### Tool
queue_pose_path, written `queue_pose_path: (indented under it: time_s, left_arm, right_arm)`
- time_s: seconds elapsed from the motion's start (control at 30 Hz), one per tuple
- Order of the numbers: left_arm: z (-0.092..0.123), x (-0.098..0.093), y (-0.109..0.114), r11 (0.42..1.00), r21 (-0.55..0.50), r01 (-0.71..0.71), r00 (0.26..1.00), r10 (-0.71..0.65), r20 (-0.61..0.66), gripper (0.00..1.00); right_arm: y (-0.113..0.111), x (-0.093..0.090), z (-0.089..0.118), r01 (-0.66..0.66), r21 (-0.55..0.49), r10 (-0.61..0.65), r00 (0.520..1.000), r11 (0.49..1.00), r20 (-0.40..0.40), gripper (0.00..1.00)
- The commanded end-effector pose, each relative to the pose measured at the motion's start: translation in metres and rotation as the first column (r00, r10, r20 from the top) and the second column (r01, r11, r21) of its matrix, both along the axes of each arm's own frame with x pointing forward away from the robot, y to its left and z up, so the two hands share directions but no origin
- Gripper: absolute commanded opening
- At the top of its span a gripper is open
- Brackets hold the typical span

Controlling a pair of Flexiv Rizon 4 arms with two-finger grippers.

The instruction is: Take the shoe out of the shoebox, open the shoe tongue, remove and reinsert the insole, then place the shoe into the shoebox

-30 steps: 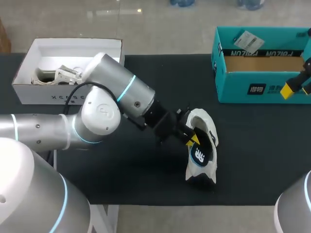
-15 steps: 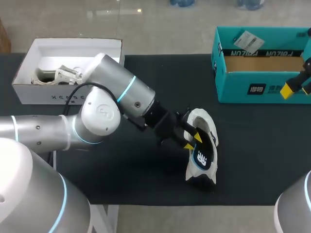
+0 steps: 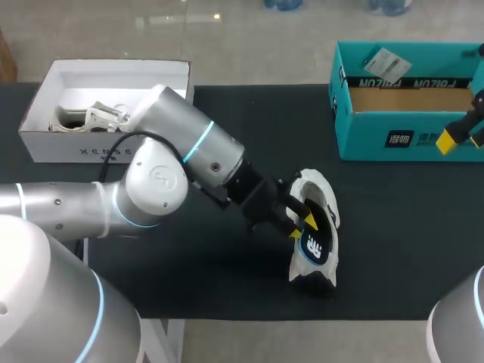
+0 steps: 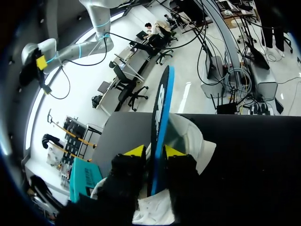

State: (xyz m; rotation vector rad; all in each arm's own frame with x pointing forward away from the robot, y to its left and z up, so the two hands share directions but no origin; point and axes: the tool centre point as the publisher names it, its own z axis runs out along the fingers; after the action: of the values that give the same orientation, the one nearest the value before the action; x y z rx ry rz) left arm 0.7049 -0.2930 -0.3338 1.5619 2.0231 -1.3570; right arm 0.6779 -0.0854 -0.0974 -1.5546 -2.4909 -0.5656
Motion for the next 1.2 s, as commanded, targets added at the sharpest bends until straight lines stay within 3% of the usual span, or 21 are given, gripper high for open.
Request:
queue_pose_path:
  time_s: [0.03, 0.47, 0.7, 0.93, 0.97, 1.0, 1.07, 1.1, 1.13, 1.2]
  left_arm:
    - [-0.003, 0.0, -0.006, 1.0, 0.004, 0.008, 1.0, -0.008, 0.004, 0.0]
    - [-0.013, 0.007, -0.005, 0.999, 0.04, 0.005, 0.998, -0.007, 0.061, 0.0]
    - [-0.027, 0.025, -0.004, 0.998, 0.033, -0.046, 0.994, 0.042, 0.101, 0.0]
    - [-0.032, 0.017, -0.005, 0.998, 0.031, -0.055, 0.993, 0.051, 0.102, 0.0]
    - [-0.031, 0.015, -0.005, 0.998, 0.032, -0.053, 0.994, 0.049, 0.1, 0.14]
    - [-0.03, 0.013, -0.004, 0.998, 0.029, -0.051, 0.995, 0.048, 0.092, 0.38]
    - [-0.026, 0.011, -0.003, 0.998, 0.025, -0.055, 0.994, 0.053, 0.091, 0.56]
    - [-0.024, 0.013, -0.002, 0.998, 0.022, -0.059, 0.994, 0.056, 0.092, 0.72]
    - [-0.021, 0.014, -0.001, 0.998, 0.018, -0.061, 0.994, 0.059, 0.092, 0.76]
    - [-0.016, 0.014, 0.0, 0.998, 0.003, -0.063, 0.994, 0.063, 0.091, 0.7]
  right_arm:
    - [0.001, 0.003, 0.0, 0.0, -0.003, 0.0, 1.0, 1.0, -0.006, 1.0]
    - [0.001, 0.003, 0.0, 0.0, -0.003, 0.0, 1.0, 1.0, -0.006, 1.0]
    - [0.001, 0.003, 0.0, 0.0, -0.003, 0.0, 1.0, 1.0, -0.006, 1.0]
    - [0.001, 0.003, 0.0, 0.0, -0.003, 0.0, 1.0, 1.0, -0.006, 1.0]
    - [0.001, 0.003, 0.0, 0.0, -0.003, 0.0, 1.0, 1.0, -0.006, 1.0]
    - [0.001, 0.003, 0.0, 0.0, -0.003, 0.0, 1.0, 1.0, -0.006, 1.0]
    - [0.001, 0.003, 0.0, 0.0, -0.003, 0.0, 1.0, 1.0, -0.006, 1.0]
    - [0.001, 0.003, 0.0, 0.0, -0.003, 0.0, 1.0, 1.0, -0.006, 1.0]
    - [0.001, 0.003, 0.0, 0.0, -0.003, 0.0, 1.0, 1.0, -0.006, 1.0]
    - [0.001, 0.003, 0.0, 0.0, -0.003, 0.0, 1.0, 1.0, -0.006, 1.0]
